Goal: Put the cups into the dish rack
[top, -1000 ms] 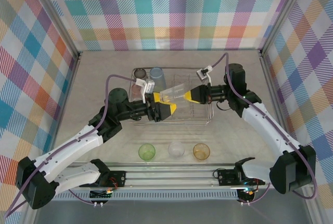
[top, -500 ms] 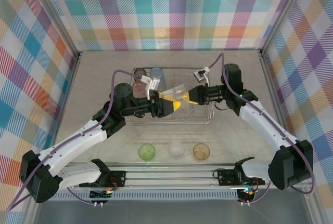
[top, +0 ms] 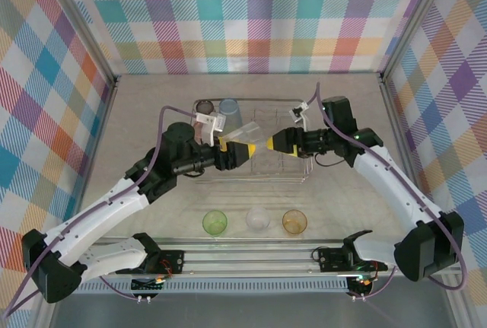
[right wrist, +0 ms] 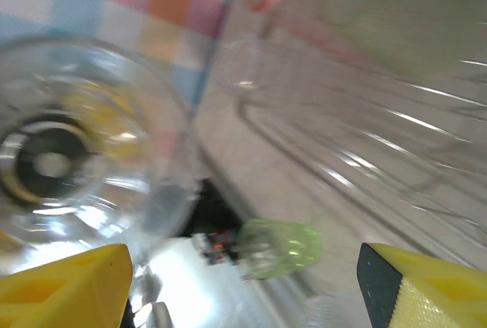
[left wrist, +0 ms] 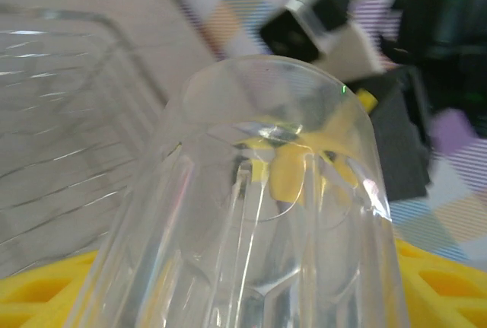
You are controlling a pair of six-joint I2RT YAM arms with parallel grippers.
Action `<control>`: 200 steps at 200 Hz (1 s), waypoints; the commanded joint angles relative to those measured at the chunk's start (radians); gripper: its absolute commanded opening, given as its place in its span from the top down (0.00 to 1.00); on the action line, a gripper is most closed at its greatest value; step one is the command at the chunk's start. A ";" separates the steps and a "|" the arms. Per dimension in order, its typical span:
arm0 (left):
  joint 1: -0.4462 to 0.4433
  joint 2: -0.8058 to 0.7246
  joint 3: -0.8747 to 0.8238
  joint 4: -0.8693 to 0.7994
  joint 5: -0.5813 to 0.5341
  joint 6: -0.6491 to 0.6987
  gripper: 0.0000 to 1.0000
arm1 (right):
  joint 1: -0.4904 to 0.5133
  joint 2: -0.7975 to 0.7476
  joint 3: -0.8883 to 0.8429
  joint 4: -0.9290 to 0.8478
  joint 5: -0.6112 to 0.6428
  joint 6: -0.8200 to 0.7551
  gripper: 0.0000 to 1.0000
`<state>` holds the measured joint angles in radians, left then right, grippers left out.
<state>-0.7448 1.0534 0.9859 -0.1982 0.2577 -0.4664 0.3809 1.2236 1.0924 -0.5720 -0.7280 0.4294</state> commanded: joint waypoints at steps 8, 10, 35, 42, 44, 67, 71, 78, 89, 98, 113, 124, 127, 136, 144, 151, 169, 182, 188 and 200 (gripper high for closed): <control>-0.005 0.101 0.187 -0.404 -0.218 0.036 0.99 | 0.001 -0.044 -0.051 -0.206 0.406 -0.062 0.22; -0.005 0.112 0.201 -0.427 -0.226 0.035 0.99 | 0.001 -0.047 -0.055 -0.207 0.419 -0.060 0.22; -0.007 0.270 0.372 -0.674 -0.289 0.039 0.99 | -0.001 -0.091 -0.101 -0.193 0.481 -0.050 0.22; -0.009 0.312 0.413 -0.716 -0.288 0.047 1.00 | 0.000 -0.101 -0.107 -0.190 0.488 -0.050 0.22; -0.010 0.323 0.422 -0.729 -0.288 0.050 1.00 | 0.000 -0.103 -0.109 -0.190 0.490 -0.049 0.22; -0.037 0.410 0.487 -0.777 -0.297 0.060 1.00 | 0.000 -0.117 -0.110 -0.203 0.510 -0.060 0.23; -0.041 0.420 0.492 -0.776 -0.296 0.060 1.00 | 0.000 -0.118 -0.110 -0.207 0.512 -0.062 0.23; -0.049 0.438 0.498 -0.776 -0.299 0.054 1.00 | -0.001 -0.118 -0.110 -0.212 0.519 -0.066 0.23; -0.057 0.473 0.518 -0.792 -0.311 0.044 1.00 | 0.000 -0.118 -0.111 -0.219 0.526 -0.070 0.23; -0.062 0.508 0.545 -0.821 -0.331 0.038 1.00 | -0.001 -0.116 -0.114 -0.220 0.526 -0.072 0.23; -0.069 0.564 0.591 -0.865 -0.360 0.027 0.96 | 0.000 -0.116 -0.119 -0.220 0.521 -0.073 0.23; -0.069 0.597 0.620 -0.881 -0.348 0.028 0.94 | 0.000 -0.119 -0.125 -0.215 0.518 -0.077 0.23; -0.070 0.607 0.627 -0.885 -0.347 0.026 0.94 | 0.000 -0.120 -0.126 -0.214 0.519 -0.077 0.23; -0.071 0.631 0.643 -0.895 -0.349 0.016 0.93 | 0.000 -0.124 -0.131 -0.209 0.519 -0.075 0.24; -0.071 0.650 0.655 -0.901 -0.352 0.008 0.91 | -0.001 -0.126 -0.135 -0.206 0.518 -0.075 0.24; -0.071 0.667 0.666 -0.910 -0.357 0.003 0.90 | 0.000 -0.128 -0.136 -0.203 0.515 -0.076 0.24; -0.071 0.710 0.700 -0.945 -0.393 -0.008 0.90 | 0.000 -0.130 -0.143 -0.198 0.509 -0.076 0.24; -0.070 0.741 0.722 -0.975 -0.421 -0.011 0.89 | 0.000 -0.129 -0.145 -0.201 0.506 -0.081 0.24; -0.070 0.752 0.730 -0.985 -0.432 -0.011 0.88 | 0.000 -0.129 -0.146 -0.200 0.506 -0.083 0.24; -0.070 0.775 0.744 -1.004 -0.447 -0.013 0.87 | 0.000 -0.130 -0.149 -0.201 0.507 -0.086 0.24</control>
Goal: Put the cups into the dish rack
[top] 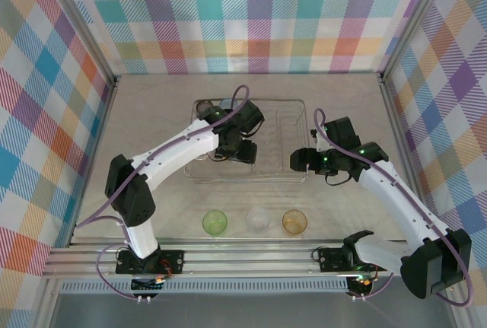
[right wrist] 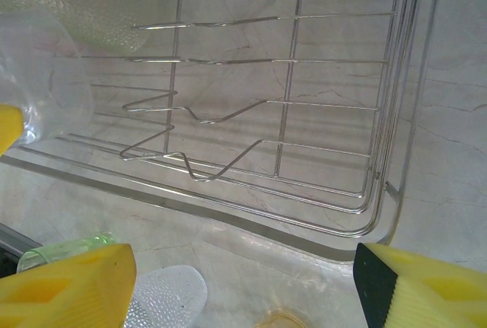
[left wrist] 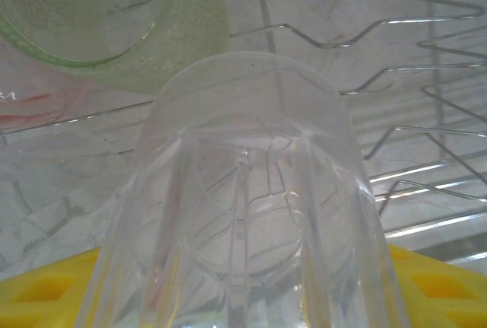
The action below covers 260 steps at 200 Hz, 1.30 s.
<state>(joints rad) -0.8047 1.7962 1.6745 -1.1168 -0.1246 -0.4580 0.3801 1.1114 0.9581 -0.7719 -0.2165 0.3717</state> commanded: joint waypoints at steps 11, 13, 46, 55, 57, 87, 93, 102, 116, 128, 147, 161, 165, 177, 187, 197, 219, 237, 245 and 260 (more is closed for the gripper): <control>-0.010 0.047 0.064 -0.098 -0.073 -0.024 0.84 | 0.000 -0.015 -0.018 -0.001 -0.004 -0.031 0.24; -0.011 0.050 0.065 -0.099 -0.073 -0.024 0.84 | 0.000 -0.016 -0.018 -0.001 -0.003 -0.031 0.24; -0.010 0.075 0.059 -0.101 -0.055 -0.016 0.75 | 0.000 0.004 -0.025 0.000 -0.001 -0.033 0.24; -0.010 0.082 0.056 -0.107 -0.056 -0.016 0.74 | 0.000 0.011 -0.025 0.002 -0.004 -0.035 0.24; -0.010 0.083 0.055 -0.108 -0.056 -0.015 0.74 | 0.000 0.011 -0.025 0.002 -0.004 -0.036 0.24; -0.009 0.116 0.055 -0.131 -0.053 -0.006 0.71 | 0.000 0.023 -0.027 0.014 -0.012 -0.040 0.24; -0.008 0.124 0.056 -0.134 -0.052 -0.006 0.70 | 0.000 0.025 -0.026 0.016 -0.012 -0.041 0.24; -0.008 0.136 0.057 -0.138 -0.045 -0.001 0.69 | 0.000 0.028 -0.025 0.017 -0.014 -0.042 0.24; -0.005 0.155 0.059 -0.143 -0.034 0.005 0.65 | 0.000 0.035 -0.023 0.014 -0.014 -0.044 0.24; -0.002 0.171 0.061 -0.145 -0.024 0.014 0.61 | 0.000 0.043 -0.018 0.005 -0.014 -0.046 0.24; 0.007 0.186 0.057 -0.140 -0.015 0.024 0.54 | 0.000 0.050 -0.013 -0.003 -0.014 -0.045 0.23; 0.014 0.194 0.055 -0.134 -0.012 0.030 0.50 | -0.001 0.051 -0.013 -0.004 -0.014 -0.046 0.23; 0.016 0.195 0.054 -0.131 -0.012 0.032 0.49 | 0.000 0.050 -0.013 -0.004 -0.014 -0.046 0.23; 0.023 0.202 0.054 -0.125 -0.005 0.040 0.44 | 0.000 0.048 -0.012 -0.004 -0.012 -0.048 0.23; 0.029 0.211 0.057 -0.123 -0.006 0.048 0.39 | 0.000 0.047 -0.010 -0.004 -0.011 -0.047 0.23; 0.035 0.218 0.059 -0.122 -0.008 0.052 0.36 | 0.000 0.047 -0.007 -0.006 -0.011 -0.049 0.23; 0.046 0.230 0.059 -0.111 -0.001 0.067 0.23 | 0.000 0.049 0.002 -0.012 -0.011 -0.053 0.22; 0.050 0.233 0.060 -0.098 0.005 0.071 0.16 | 0.000 0.051 0.011 -0.020 -0.012 -0.059 0.22; 0.051 0.232 0.063 -0.094 0.007 0.074 0.13 | 0.000 0.051 0.015 -0.025 -0.015 -0.063 0.22; 0.050 0.233 0.069 -0.089 0.009 0.076 0.09 | 0.000 0.051 0.022 -0.034 -0.014 -0.067 0.22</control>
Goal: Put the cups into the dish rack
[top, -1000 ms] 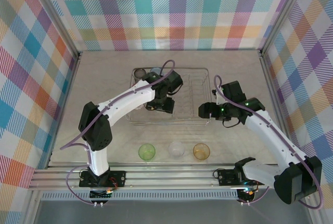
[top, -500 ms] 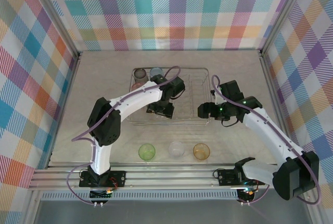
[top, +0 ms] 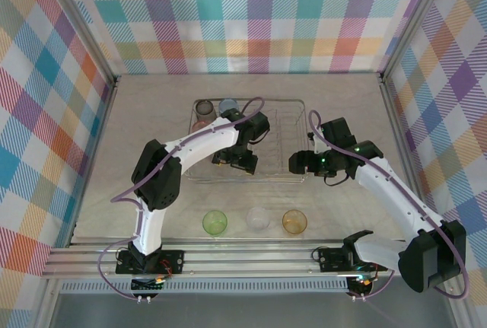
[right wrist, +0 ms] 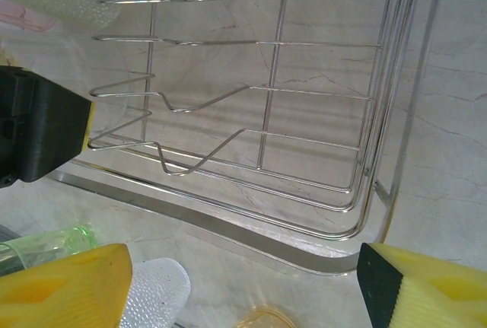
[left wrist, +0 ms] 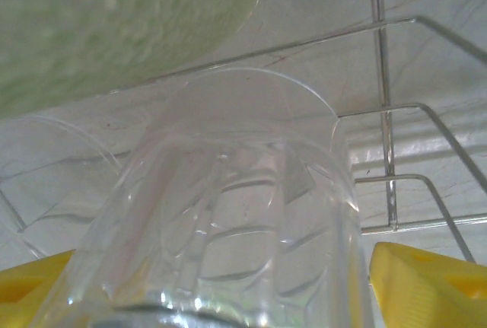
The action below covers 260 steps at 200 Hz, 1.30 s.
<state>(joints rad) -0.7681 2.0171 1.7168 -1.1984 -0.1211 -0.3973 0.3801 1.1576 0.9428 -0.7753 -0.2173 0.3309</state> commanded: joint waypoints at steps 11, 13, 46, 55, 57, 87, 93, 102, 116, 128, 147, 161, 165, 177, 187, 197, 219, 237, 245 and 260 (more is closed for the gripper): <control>0.014 0.010 0.032 -0.007 0.005 0.019 0.04 | 0.000 0.000 0.041 -0.036 -0.014 -0.029 0.22; 0.014 0.010 0.033 -0.007 0.005 0.020 0.02 | 0.000 -0.002 0.041 -0.037 -0.013 -0.029 0.22; 0.014 -0.011 0.037 -0.004 -0.006 0.020 0.00 | 0.000 -0.021 0.050 -0.067 -0.015 -0.022 0.25; 0.014 -0.025 0.034 0.003 -0.004 0.018 0.00 | 0.000 -0.030 0.048 -0.074 -0.022 -0.015 0.27; 0.013 -0.028 0.032 0.005 -0.004 0.017 0.00 | 0.001 -0.032 0.047 -0.077 -0.022 -0.012 0.27; 0.012 -0.077 0.014 0.032 0.000 0.008 0.00 | 0.005 -0.060 0.029 -0.122 -0.023 0.022 0.33; 0.011 -0.086 0.009 0.039 0.005 0.008 0.00 | 0.006 -0.069 0.022 -0.129 -0.024 0.029 0.34; 0.009 -0.098 -0.001 0.048 0.014 0.007 0.00 | 0.009 -0.082 0.011 -0.139 -0.021 0.040 0.35; 0.004 -0.112 -0.015 0.063 0.021 0.006 0.00 | 0.011 -0.104 -0.009 -0.152 -0.016 0.055 0.37; -0.004 -0.118 -0.024 0.069 0.017 0.003 0.00 | 0.012 -0.120 -0.025 -0.163 -0.012 0.065 0.38; -0.019 -0.131 -0.036 0.076 0.005 -0.001 0.00 | 0.013 -0.143 -0.046 -0.184 -0.004 0.080 0.40; -0.030 -0.148 -0.046 0.084 -0.004 -0.003 0.00 | 0.014 -0.156 -0.058 -0.195 -0.001 0.092 0.41; -0.033 -0.153 -0.048 0.086 -0.008 -0.003 0.00 | 0.014 -0.159 -0.062 -0.197 -0.001 0.096 0.41; -0.043 -0.169 -0.055 0.093 -0.017 -0.005 0.00 | 0.016 -0.168 -0.071 -0.202 -0.001 0.103 0.42; -0.052 -0.187 -0.062 0.101 -0.025 -0.004 0.00 | 0.015 -0.171 -0.079 -0.207 0.002 0.111 0.43; -0.058 -0.205 -0.073 0.111 -0.031 -0.005 0.00 | 0.018 -0.173 -0.088 -0.209 0.004 0.119 0.43; -0.071 -0.250 -0.103 0.135 -0.046 -0.006 0.00 | 0.042 -0.165 -0.100 -0.207 0.002 0.138 0.46; -0.082 -0.282 -0.128 0.153 -0.058 -0.006 0.00 | 0.096 -0.147 -0.096 -0.209 0.026 0.162 0.46; -0.085 -0.296 -0.138 0.160 -0.062 -0.009 0.00 | 0.125 -0.135 -0.090 -0.212 0.041 0.173 0.46; -0.086 -0.312 -0.152 0.164 -0.067 -0.014 0.00 | 0.183 -0.107 -0.076 -0.208 0.066 0.188 0.46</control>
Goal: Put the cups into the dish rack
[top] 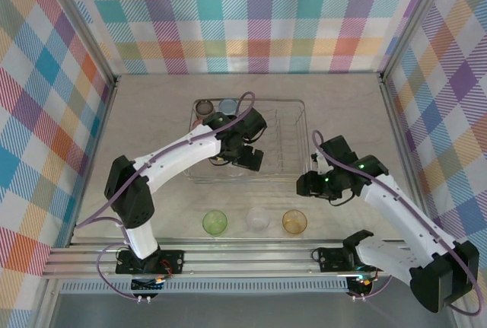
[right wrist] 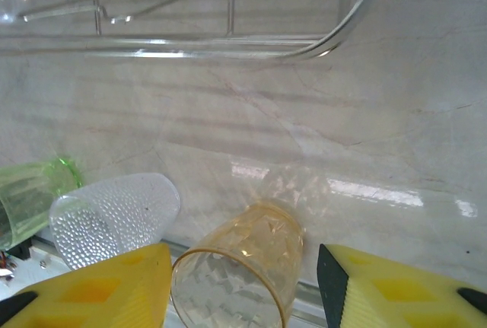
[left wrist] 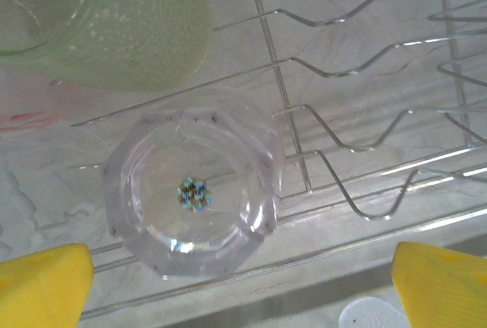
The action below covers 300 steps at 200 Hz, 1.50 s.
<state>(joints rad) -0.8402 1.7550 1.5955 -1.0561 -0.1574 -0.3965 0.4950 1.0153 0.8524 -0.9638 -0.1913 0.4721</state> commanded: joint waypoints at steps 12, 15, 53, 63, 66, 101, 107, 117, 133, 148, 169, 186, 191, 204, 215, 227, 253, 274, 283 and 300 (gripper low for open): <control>-0.016 -0.065 -0.046 0.029 -0.041 -0.014 0.00 | 0.101 0.057 0.025 -0.012 0.051 0.053 0.46; -0.017 -0.070 -0.051 0.031 -0.044 -0.014 0.00 | 0.106 0.062 0.029 -0.011 0.053 0.054 0.46; -0.018 -0.173 -0.109 0.061 -0.167 -0.022 0.00 | 0.131 0.083 0.054 0.003 0.072 0.064 0.46; -0.017 -0.212 -0.124 0.074 -0.204 -0.019 0.00 | 0.135 0.084 0.060 0.007 0.073 0.066 0.47; -0.017 -0.225 -0.131 0.080 -0.216 -0.018 0.00 | 0.136 0.085 0.060 0.008 0.073 0.065 0.47; -0.003 -0.354 -0.183 0.149 -0.342 0.005 0.00 | 0.156 0.106 0.073 0.011 0.083 0.066 0.49; 0.008 -0.369 -0.191 0.161 -0.346 0.008 0.00 | 0.160 0.109 0.074 0.012 0.085 0.067 0.49; 0.035 -0.384 -0.198 0.178 -0.327 0.008 0.00 | 0.164 0.113 0.074 0.017 0.087 0.069 0.49; 0.092 -0.381 -0.203 0.182 -0.278 -0.017 0.00 | 0.169 0.118 0.075 0.028 0.087 0.071 0.50; 0.136 -0.359 -0.204 0.176 -0.224 -0.046 0.00 | 0.174 0.120 0.074 0.033 0.087 0.073 0.51; 0.160 -0.332 -0.217 0.177 -0.175 -0.072 0.00 | 0.177 0.121 0.076 0.031 0.089 0.072 0.51; 0.167 -0.313 -0.228 0.172 -0.148 -0.096 0.00 | 0.177 0.120 0.077 0.028 0.092 0.071 0.51; 0.168 -0.308 -0.230 0.168 -0.142 -0.102 0.00 | 0.177 0.120 0.077 0.027 0.093 0.069 0.51; 0.170 -0.298 -0.238 0.165 -0.125 -0.114 0.00 | 0.177 0.120 0.079 0.025 0.093 0.069 0.51; 0.171 -0.292 -0.242 0.160 -0.111 -0.124 0.00 | 0.178 0.120 0.079 0.025 0.095 0.067 0.52; 0.171 -0.288 -0.248 0.155 -0.104 -0.133 0.00 | 0.177 0.121 0.079 0.027 0.096 0.068 0.52; 0.179 -0.274 -0.253 0.132 -0.091 -0.147 0.00 | 0.178 0.126 0.079 0.032 0.095 0.067 0.52; 0.182 -0.270 -0.262 0.118 -0.090 -0.155 0.00 | 0.178 0.128 0.077 0.033 0.095 0.067 0.52; 0.182 -0.275 -0.269 0.117 -0.091 -0.159 0.00 | 0.178 0.127 0.076 0.033 0.098 0.068 0.52; 0.184 -0.288 -0.280 0.115 -0.090 -0.162 0.00 | 0.178 0.125 0.073 0.033 0.099 0.068 0.52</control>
<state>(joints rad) -0.6682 1.4761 1.3445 -0.8970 -0.2619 -0.5301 0.6674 1.1378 0.9054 -0.9318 -0.1043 0.5362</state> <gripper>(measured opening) 0.997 0.485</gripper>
